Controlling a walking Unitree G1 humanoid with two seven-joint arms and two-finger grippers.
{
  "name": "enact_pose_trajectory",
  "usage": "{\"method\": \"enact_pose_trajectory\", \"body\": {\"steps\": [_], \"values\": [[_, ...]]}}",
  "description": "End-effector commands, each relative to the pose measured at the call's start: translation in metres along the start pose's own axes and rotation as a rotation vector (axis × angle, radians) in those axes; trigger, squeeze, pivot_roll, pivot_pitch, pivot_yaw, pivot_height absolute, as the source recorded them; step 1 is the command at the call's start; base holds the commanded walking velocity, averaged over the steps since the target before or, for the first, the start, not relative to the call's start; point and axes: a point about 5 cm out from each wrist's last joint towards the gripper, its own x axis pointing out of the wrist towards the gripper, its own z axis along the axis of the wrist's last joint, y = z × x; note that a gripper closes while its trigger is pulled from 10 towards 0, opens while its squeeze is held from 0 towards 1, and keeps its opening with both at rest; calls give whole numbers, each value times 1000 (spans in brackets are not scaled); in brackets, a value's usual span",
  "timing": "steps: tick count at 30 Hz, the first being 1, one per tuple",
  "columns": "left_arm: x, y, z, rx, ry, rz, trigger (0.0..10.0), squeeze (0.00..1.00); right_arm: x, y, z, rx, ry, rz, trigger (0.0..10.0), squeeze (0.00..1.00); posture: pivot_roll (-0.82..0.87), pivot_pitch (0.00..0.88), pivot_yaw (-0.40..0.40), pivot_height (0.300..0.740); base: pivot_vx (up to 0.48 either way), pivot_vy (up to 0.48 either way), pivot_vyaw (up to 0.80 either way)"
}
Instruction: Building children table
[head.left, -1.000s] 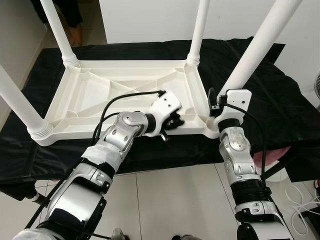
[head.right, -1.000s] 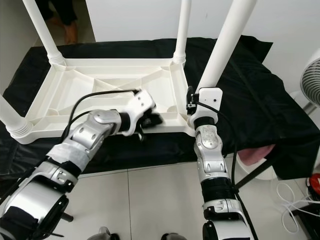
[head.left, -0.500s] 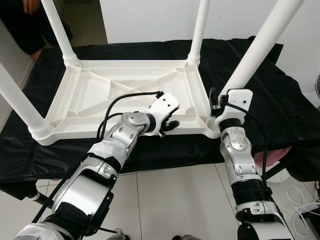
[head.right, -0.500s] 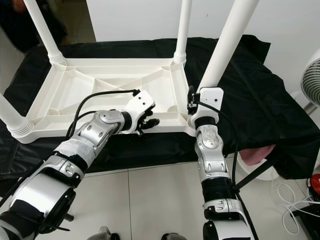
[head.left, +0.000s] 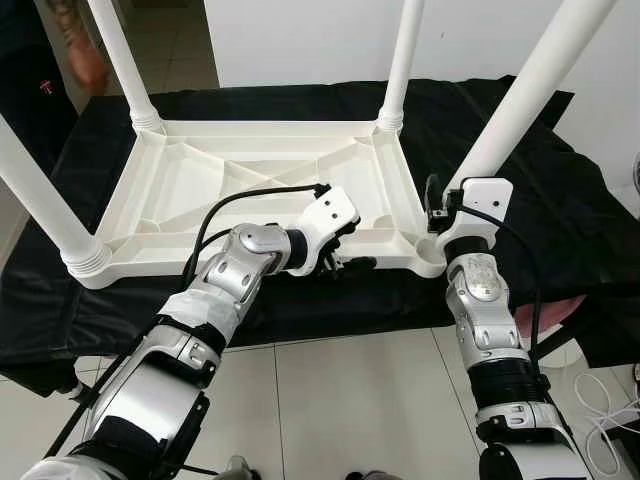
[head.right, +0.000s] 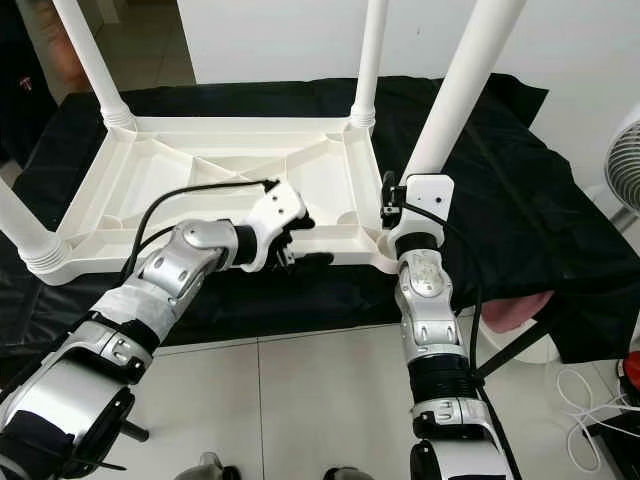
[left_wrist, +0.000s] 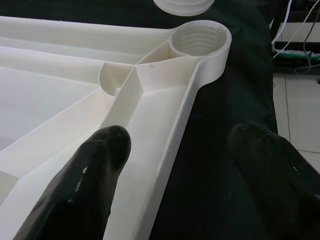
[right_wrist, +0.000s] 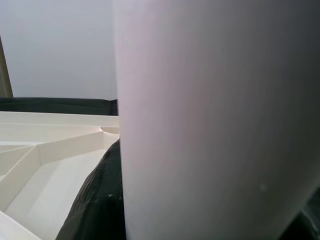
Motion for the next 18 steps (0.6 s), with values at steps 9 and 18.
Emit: {"method": "enact_pose_trajectory", "body": {"steps": [9, 18], "values": [[15, 2, -10, 0, 119, 66, 10000, 0, 1, -2, 2, -1, -12, -16, 10000, 0, -35, 52, 15, 740, 0, 0, 0], [17, 9, -17, -20, 180, 121, 8941, 0, 0, -1, 2, 6, -13, -21, 10000, 0, -32, 53, 23, 740, 0, 0, 0]]}}
